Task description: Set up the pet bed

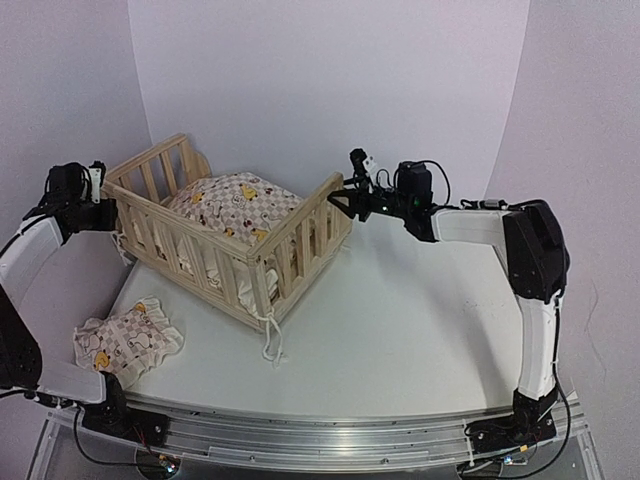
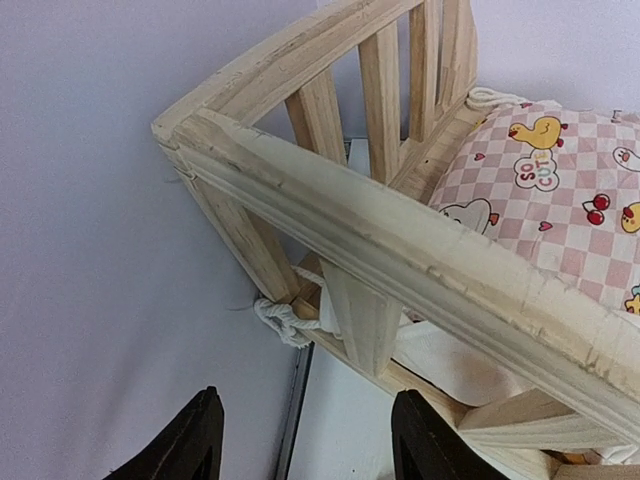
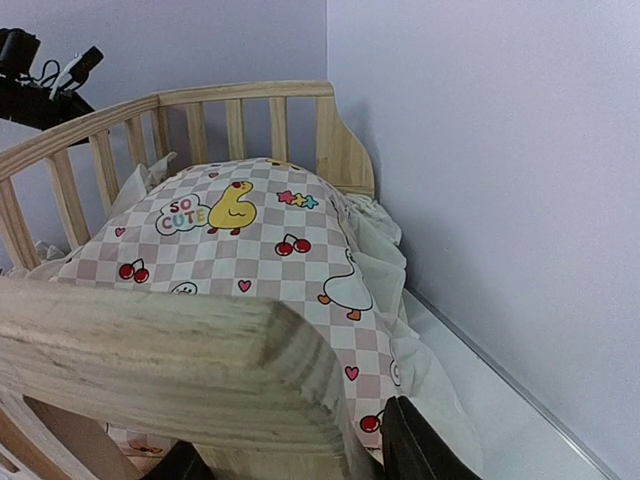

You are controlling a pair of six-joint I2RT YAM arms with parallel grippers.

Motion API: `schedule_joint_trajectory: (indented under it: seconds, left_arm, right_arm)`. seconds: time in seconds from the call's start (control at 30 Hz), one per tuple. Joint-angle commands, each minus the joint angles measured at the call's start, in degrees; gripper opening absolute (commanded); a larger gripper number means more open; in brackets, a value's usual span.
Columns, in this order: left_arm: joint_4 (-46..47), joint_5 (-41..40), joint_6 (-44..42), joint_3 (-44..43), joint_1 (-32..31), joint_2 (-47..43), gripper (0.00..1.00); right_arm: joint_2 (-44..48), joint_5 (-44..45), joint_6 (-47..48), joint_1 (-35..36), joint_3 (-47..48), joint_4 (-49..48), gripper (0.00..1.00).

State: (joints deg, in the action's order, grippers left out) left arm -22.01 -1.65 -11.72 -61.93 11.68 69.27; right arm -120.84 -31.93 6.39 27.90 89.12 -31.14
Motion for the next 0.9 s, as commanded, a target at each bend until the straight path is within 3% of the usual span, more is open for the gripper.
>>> schedule_joint_trajectory:
  seconds: [0.0, 0.23, 0.4, 0.57, 0.77, 0.87]
  left_arm:
    - [4.54, 1.28, -0.30, -2.67, 0.32, 1.03, 0.58]
    - [8.14, 4.56, -3.65, -1.67, 0.31, 1.94, 0.56]
    - [10.68, 11.50, -1.73, -1.53, -0.05, 4.25, 0.51]
    - [11.42, 12.58, -4.02, -3.47, -4.65, 8.65, 0.45]
    - [10.06, 13.48, -3.81, -6.23, -9.38, 13.07, 0.45]
    - [9.80, 14.22, -3.58, -9.12, -10.14, 15.76, 0.45]
  right_arm:
    - [11.51, -0.14, -1.97, 0.28, -9.82, 3.16, 0.25]
    - [31.39, 9.09, -1.27, 3.59, -30.82, 5.25, 0.23]
    - [46.78, 18.88, -0.35, 9.51, -42.88, 15.86, 0.31]
    - [60.24, 19.92, -4.32, 12.28, -48.27, 29.90, 0.52]
    - [68.07, 16.58, -4.07, 12.27, -45.12, 48.50, 0.97]
    - [68.20, 13.88, -3.27, 12.30, -40.71, 59.27, 0.98]
